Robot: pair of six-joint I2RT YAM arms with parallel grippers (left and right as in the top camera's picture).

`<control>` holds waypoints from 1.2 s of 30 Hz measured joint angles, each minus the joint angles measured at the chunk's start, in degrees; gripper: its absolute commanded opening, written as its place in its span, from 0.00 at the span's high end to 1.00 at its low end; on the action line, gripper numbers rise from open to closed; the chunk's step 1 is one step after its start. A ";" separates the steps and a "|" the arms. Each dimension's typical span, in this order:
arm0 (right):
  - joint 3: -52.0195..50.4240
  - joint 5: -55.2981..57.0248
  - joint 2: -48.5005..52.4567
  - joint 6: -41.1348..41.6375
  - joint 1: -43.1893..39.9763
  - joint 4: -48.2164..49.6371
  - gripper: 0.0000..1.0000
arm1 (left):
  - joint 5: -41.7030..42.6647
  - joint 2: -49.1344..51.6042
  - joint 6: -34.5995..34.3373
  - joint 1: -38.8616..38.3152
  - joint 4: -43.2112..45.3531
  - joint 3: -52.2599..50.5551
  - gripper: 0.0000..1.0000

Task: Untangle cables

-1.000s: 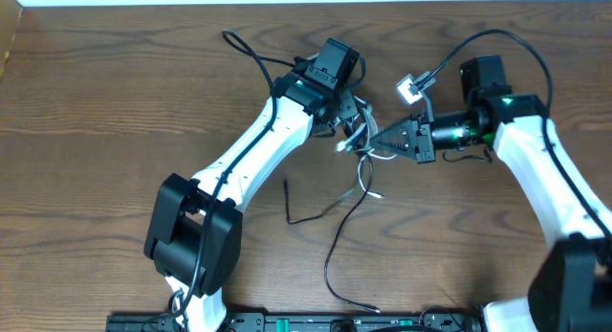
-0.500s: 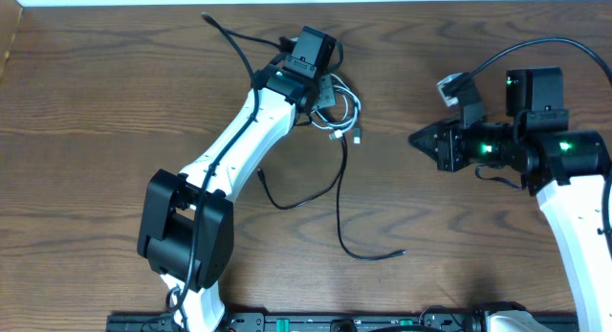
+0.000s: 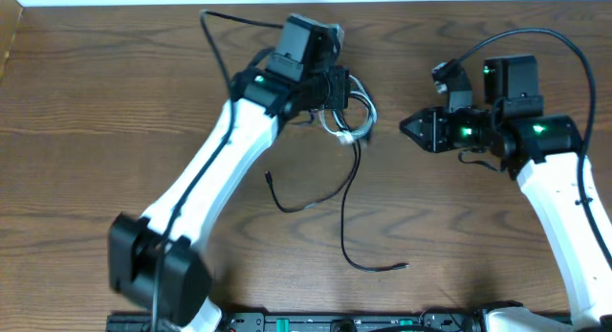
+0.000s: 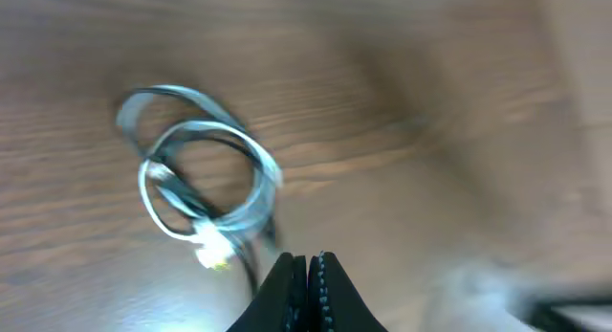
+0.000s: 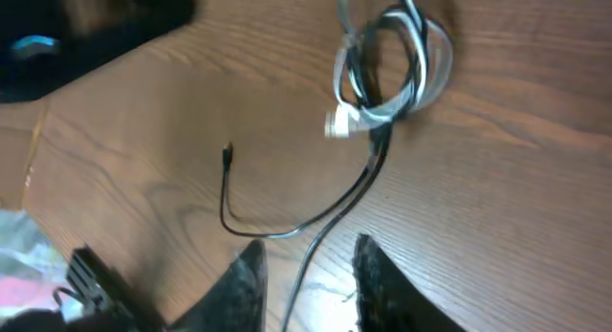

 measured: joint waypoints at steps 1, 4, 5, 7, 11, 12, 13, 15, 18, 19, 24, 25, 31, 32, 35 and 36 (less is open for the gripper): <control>0.00 0.04 0.33 0.07 0.09 0.55 0.69 | 1.55 -0.98 0.00 0.00 -0.09 0.02 0.93; 0.00 0.11 0.98 0.04 0.09 1.42 0.69 | 4.92 -1.64 0.00 0.00 -1.20 0.07 0.93; 0.00 0.20 1.18 0.04 0.09 1.51 0.68 | 5.68 -1.49 0.07 0.00 -2.36 0.07 0.93; 0.00 0.52 1.84 0.07 0.09 1.46 0.67 | 5.68 -1.29 0.22 0.00 -3.74 0.07 0.93; 0.00 3.93 3.10 1.44 0.09 0.66 0.60 | 4.87 -1.27 1.46 0.00 -3.98 0.07 0.92; 0.00 5.31 3.28 2.12 0.07 0.28 0.59 | 4.66 -1.18 1.88 0.00 -3.96 0.07 0.92; 0.00 6.73 3.37 2.80 -0.07 0.09 0.58 | 4.37 -0.96 2.43 0.00 -3.87 0.07 0.88; 0.00 8.41 3.41 3.78 -0.37 0.11 0.57 | 3.54 -0.22 3.08 0.00 -3.30 0.07 0.83; 0.00 10.12 3.41 4.57 -1.01 -0.24 0.55 | 1.42 2.38 3.61 0.00 -1.57 0.07 0.68; 0.00 10.60 3.41 4.70 -1.18 -0.35 0.54 | 0.66 3.76 3.91 0.00 -0.55 0.09 0.67; 0.00 11.45 3.41 5.22 -1.16 -1.84 0.51 | -1.27 10.21 4.26 0.00 5.40 0.07 0.61; 0.00 11.74 3.41 5.33 -1.16 -2.36 0.51 | -1.73 11.89 4.24 0.00 6.99 0.07 0.57; 0.00 12.44 3.41 5.46 -1.18 -3.56 0.50 | -1.38 17.22 7.87 -0.24 10.21 0.07 0.41; 0.00 12.44 3.41 5.46 -1.16 -3.87 0.50 | -1.05 17.97 9.25 -0.46 10.80 0.07 0.41; 0.00 12.46 3.41 5.44 -1.16 -5.16 0.51 | -0.44 19.43 13.33 -1.66 12.31 0.07 0.41; 0.00 12.48 3.41 5.44 -1.18 -5.53 0.54 | -0.39 19.87 14.38 -2.23 12.83 0.07 0.42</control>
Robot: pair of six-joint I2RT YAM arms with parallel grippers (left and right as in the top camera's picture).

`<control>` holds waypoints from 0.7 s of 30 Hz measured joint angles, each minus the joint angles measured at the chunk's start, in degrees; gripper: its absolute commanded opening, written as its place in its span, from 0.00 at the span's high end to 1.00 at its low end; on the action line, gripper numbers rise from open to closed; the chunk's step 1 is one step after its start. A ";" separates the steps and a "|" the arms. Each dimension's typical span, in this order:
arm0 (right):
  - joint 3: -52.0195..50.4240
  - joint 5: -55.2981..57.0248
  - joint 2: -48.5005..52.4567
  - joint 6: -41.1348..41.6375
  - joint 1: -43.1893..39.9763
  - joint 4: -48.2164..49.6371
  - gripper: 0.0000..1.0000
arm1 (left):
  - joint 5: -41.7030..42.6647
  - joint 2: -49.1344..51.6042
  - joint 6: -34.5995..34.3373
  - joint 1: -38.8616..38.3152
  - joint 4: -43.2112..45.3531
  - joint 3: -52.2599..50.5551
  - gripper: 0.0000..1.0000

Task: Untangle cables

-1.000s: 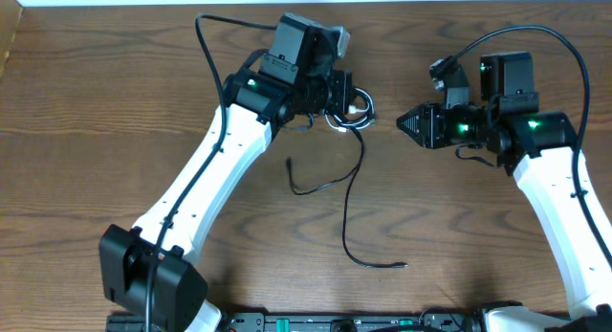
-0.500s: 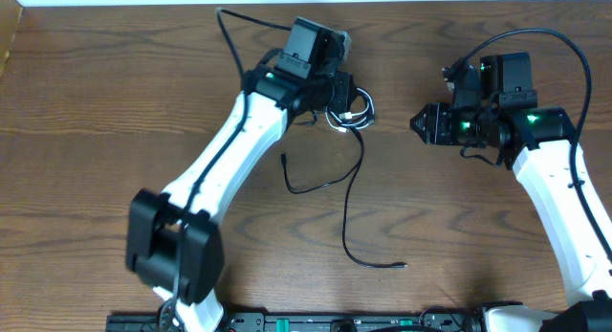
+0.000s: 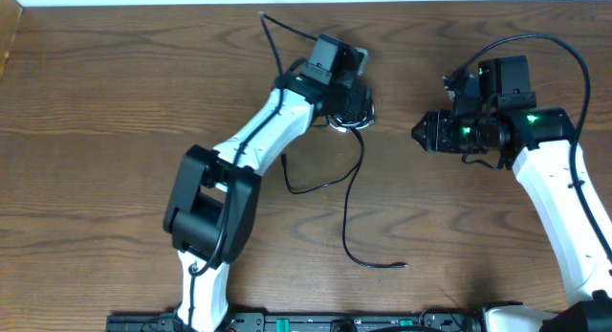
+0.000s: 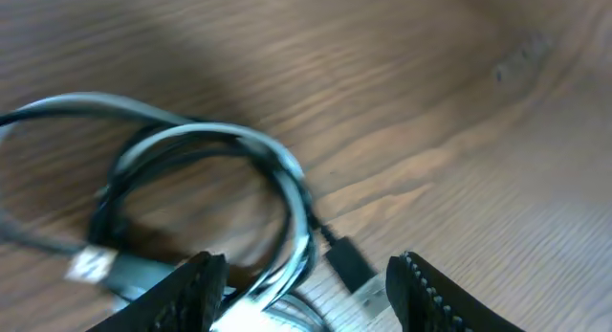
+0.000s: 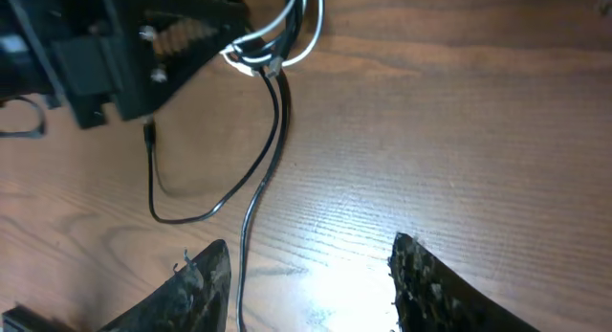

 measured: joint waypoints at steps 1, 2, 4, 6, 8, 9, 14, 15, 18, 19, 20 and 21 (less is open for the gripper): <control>0.00 0.00 0.00 0.02 0.02 -0.22 0.55 | 0.02 0.39 0.85 -0.57 0.37 0.00 0.41; 0.00 0.00 0.00 0.04 0.02 -0.35 0.55 | 0.00 0.85 1.62 -1.14 0.59 0.00 0.42; 0.00 0.07 0.00 0.04 0.00 -0.31 0.56 | -0.09 1.97 2.75 -2.32 1.01 0.00 0.42; 0.00 0.11 0.00 0.04 0.00 -0.28 0.56 | -0.68 3.19 3.43 -3.17 1.64 0.00 0.42; 0.00 0.13 0.00 0.04 0.02 -0.26 0.55 | -1.51 4.52 3.78 -3.63 2.69 0.00 0.42; 0.00 0.13 0.00 0.04 0.00 -0.24 0.55 | -1.70 4.94 3.82 -3.65 3.02 0.00 0.42; 0.00 0.13 0.00 0.02 0.00 0.15 0.55 | -2.67 6.43 4.57 -3.61 4.96 0.00 0.49; 0.00 0.13 0.00 0.02 0.00 0.15 0.55 | -2.71 6.69 4.72 -3.61 5.11 0.00 0.55; 0.00 0.13 0.00 0.04 0.00 0.15 0.55 | -2.93 8.02 5.14 -3.63 4.42 0.00 0.62; 0.00 0.13 0.00 0.04 0.00 0.15 0.54 | -3.02 8.24 5.07 -3.63 4.00 0.00 0.69; 0.00 0.13 0.00 0.04 0.02 0.13 0.54 | -3.04 8.39 4.92 -3.63 3.78 0.00 0.74; 0.00 0.13 0.00 0.04 0.02 0.17 0.53 | -3.08 8.41 4.76 -3.63 3.61 0.00 0.77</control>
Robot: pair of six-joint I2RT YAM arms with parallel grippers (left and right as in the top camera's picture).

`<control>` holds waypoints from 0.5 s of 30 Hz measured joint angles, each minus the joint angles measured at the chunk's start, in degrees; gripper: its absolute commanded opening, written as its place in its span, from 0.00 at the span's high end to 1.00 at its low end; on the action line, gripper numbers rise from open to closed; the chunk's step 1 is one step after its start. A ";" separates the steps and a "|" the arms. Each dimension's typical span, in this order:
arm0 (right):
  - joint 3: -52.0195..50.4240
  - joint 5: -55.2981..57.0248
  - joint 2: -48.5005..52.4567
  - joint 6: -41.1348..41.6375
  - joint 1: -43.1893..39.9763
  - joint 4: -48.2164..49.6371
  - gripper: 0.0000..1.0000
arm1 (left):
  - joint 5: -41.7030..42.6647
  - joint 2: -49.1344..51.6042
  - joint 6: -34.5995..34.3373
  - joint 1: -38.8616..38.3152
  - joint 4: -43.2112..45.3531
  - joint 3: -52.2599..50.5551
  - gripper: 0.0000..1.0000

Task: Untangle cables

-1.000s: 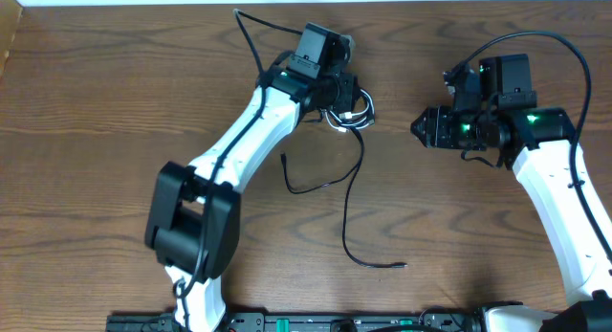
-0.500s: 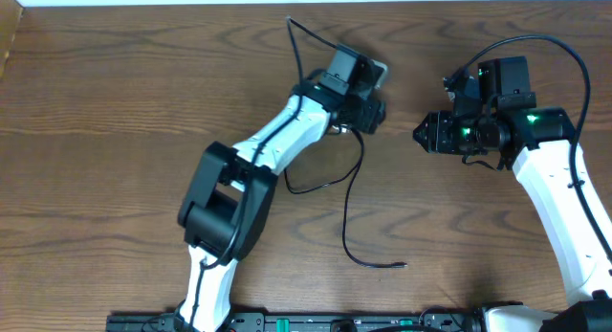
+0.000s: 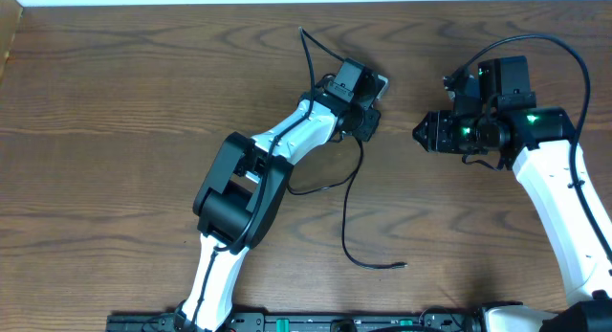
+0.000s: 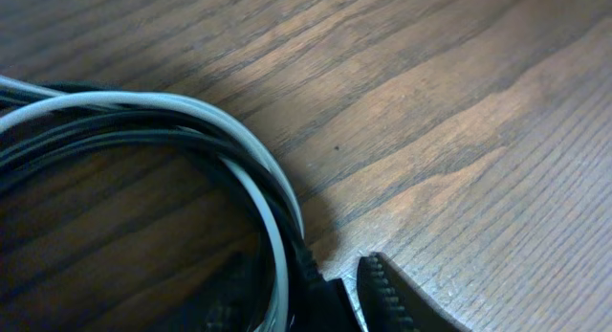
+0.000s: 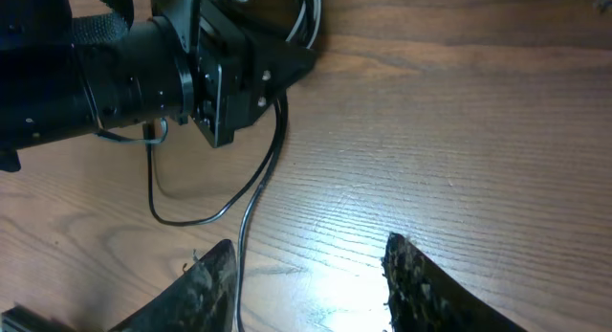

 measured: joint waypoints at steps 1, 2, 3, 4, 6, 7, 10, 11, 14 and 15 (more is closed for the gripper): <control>0.00 0.00 0.00 0.00 -0.02 0.02 0.53 | 0.00 0.00 0.22 0.00 -0.28 0.00 0.81; 0.00 0.02 0.00 0.00 0.00 0.02 0.52 | 0.00 -0.02 0.13 0.00 -0.68 0.00 0.81; 0.00 0.02 0.00 0.00 -0.02 0.13 0.52 | 0.02 -0.02 -0.15 0.00 -1.16 0.00 0.87; 0.00 0.00 0.00 -0.02 0.00 0.17 0.52 | 0.02 -0.02 -0.31 0.00 -1.57 0.00 0.92; 0.00 0.02 0.00 0.00 -0.02 0.63 0.53 | 0.02 -0.46 -1.09 0.00 -2.75 0.00 0.92; 0.00 0.02 0.00 0.02 0.00 0.81 0.53 | -0.02 -0.85 -1.46 0.00 -3.52 0.00 0.92; 0.00 0.00 0.00 1.27 -0.02 2.29 0.51 | 0.92 -3.19 -1.97 0.00 -6.56 0.00 0.92; 0.00 0.00 0.00 1.95 -0.02 3.34 0.51 | 1.97 -4.44 -2.32 0.02 -7.63 0.00 0.92; 0.00 -0.07 0.00 2.93 -0.02 5.09 0.49 | 4.96 -7.54 -2.80 0.02 -10.19 0.00 0.93; 0.00 -0.20 0.00 3.26 -0.02 5.55 0.49 | 5.88 -8.50 -2.97 0.00 -11.08 0.00 0.93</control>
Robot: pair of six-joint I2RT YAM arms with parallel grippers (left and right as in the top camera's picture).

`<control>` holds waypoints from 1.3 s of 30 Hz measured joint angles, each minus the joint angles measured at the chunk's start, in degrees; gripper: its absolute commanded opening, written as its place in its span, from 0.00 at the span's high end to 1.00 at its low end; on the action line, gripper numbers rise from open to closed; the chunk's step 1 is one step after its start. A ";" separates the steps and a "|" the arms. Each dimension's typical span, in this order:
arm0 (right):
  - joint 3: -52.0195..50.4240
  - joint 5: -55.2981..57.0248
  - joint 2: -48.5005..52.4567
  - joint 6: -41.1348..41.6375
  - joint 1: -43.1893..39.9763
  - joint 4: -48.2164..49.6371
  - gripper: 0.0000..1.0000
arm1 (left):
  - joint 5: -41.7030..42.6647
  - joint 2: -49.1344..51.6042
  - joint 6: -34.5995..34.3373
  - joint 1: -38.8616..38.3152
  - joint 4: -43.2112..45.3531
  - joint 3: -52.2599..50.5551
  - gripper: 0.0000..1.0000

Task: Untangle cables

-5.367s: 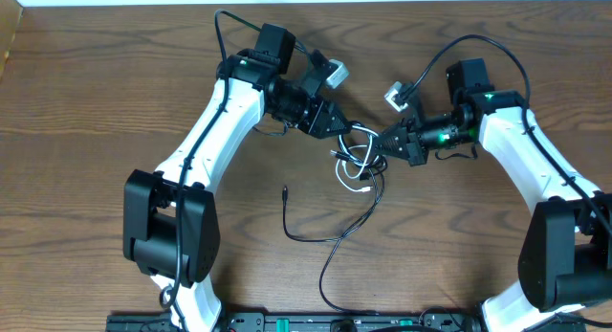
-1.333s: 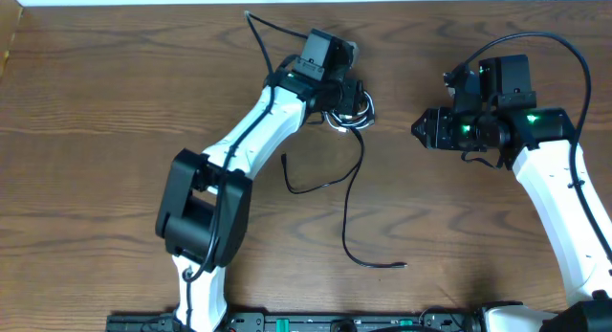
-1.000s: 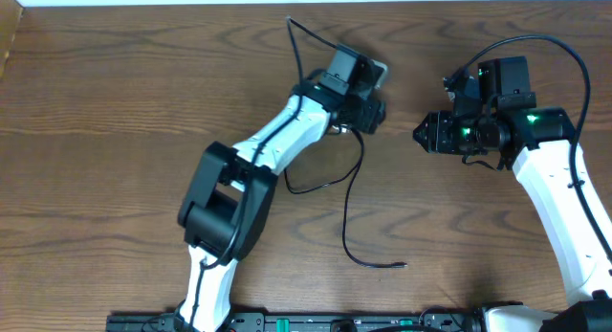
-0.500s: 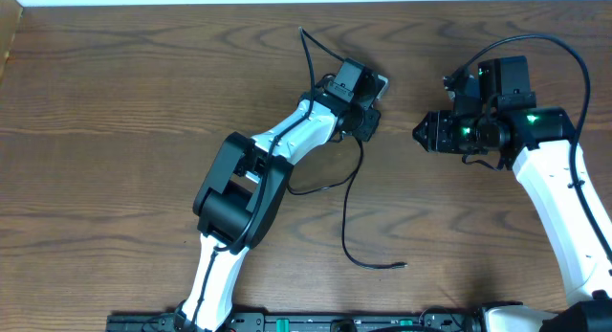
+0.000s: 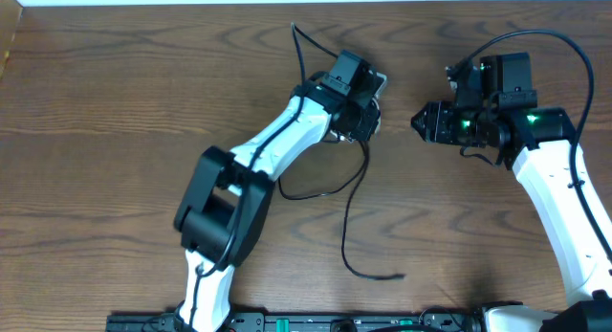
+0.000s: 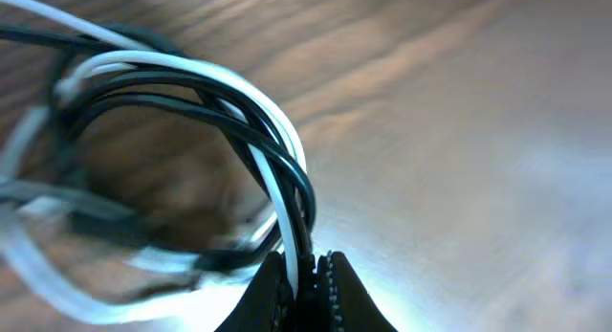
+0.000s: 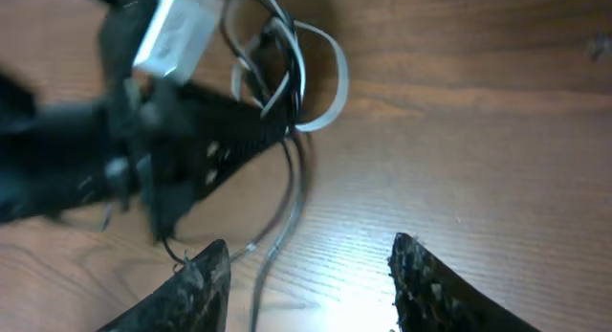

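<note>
A tangle of white and black cables (image 6: 279, 145) lies coiled on the wooden table. My left gripper (image 6: 298, 267) is shut on a few of its strands at the near edge of the coil. In the overhead view the left gripper (image 5: 360, 120) covers most of the coil. Two black cable tails (image 5: 346, 212) trail from it toward the front. The right gripper (image 5: 419, 122) stands open a short way to the right of the coil, holding nothing. Its wrist view shows the coil (image 7: 296, 74) beside the left gripper's body (image 7: 191, 131), beyond its own open fingers (image 7: 206, 284).
The wooden table (image 5: 115, 131) stretches bare to the left. A black tail ends loose near the front middle (image 5: 397, 274). Another tail curves left under the left arm (image 5: 296, 193). The right arm's own black lead arcs above it (image 5: 564, 45).
The left gripper was open and low with its jaws either side of the coil's strands; now it is shut on them. Its wrist has turned. The right gripper is still open, almost where it was.
At first the left gripper was shut with nothing in it, short of the coil, and the right gripper was slightly open. Then the left stood open over the coil and the right opened wider. The left jaws then straddled the strands and now grip them.
</note>
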 measured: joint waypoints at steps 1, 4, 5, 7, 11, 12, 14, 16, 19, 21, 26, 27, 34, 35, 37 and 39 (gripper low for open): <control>0.00 -0.07 0.00 0.26 0.00 0.28 0.49 | 1.18 -1.01 -0.33 0.00 -1.11 0.00 0.93; 0.00 -0.09 0.00 0.46 0.00 0.39 0.48 | 4.61 -2.54 -1.16 0.00 -3.45 0.00 0.93; 0.00 -0.09 0.00 0.48 0.00 0.42 0.48 | 6.49 -2.80 -1.46 0.00 -4.24 0.00 0.92; 0.00 -0.09 0.00 0.63 0.00 0.70 0.46 | 9.11 -2.80 -1.60 0.00 -4.98 0.00 0.93; 0.00 -0.11 0.00 0.70 0.00 1.64 0.44 | 11.43 -2.80 -1.70 0.00 -4.92 0.00 0.92; 0.00 -0.09 0.00 0.70 0.00 2.03 0.44 | 12.09 -2.80 -1.73 0.00 -4.92 0.00 0.92; 0.00 -0.09 0.00 0.70 -0.02 2.91 0.44 | 12.50 -2.80 -1.70 0.00 -4.96 0.00 0.93; 0.00 -0.09 0.00 0.70 -0.15 3.48 0.44 | 12.61 -2.80 -1.73 0.00 -5.20 0.00 0.93; -0.09 -0.09 0.00 0.68 -0.48 5.68 0.43 | 12.66 -2.80 -1.70 0.00 -5.46 0.00 0.93; -0.55 -0.28 0.00 0.61 -0.87 7.74 0.44 | 12.68 -2.80 -2.19 0.00 -5.49 0.00 0.92; -4.52 -5.53 0.22 -0.50 -3.08 14.25 0.43 | 12.57 -2.91 -3.96 0.17 -5.60 0.00 0.93; -5.73 -7.17 0.26 -0.92 -3.65 15.21 0.43 | 12.57 -3.13 -4.37 0.28 -5.81 0.00 0.93; -9.49 -13.44 0.26 -2.19 -5.64 18.69 0.43 | 12.50 -8.26 -7.93 1.64 -8.90 0.00 0.93; -9.92 -13.90 0.26 -2.29 -5.68 19.04 0.43 | 12.52 -9.49 -8.22 1.81 -9.49 0.00 0.93; -10.64 -14.62 0.26 -2.32 -5.73 19.37 0.43 | 12.52 -11.52 -8.83 1.95 -10.27 0.00 0.93; -10.99 -15.74 0.35 -2.27 -5.73 20.24 0.43 | 12.57 -12.90 -9.07 1.97 -10.64 0.00 0.92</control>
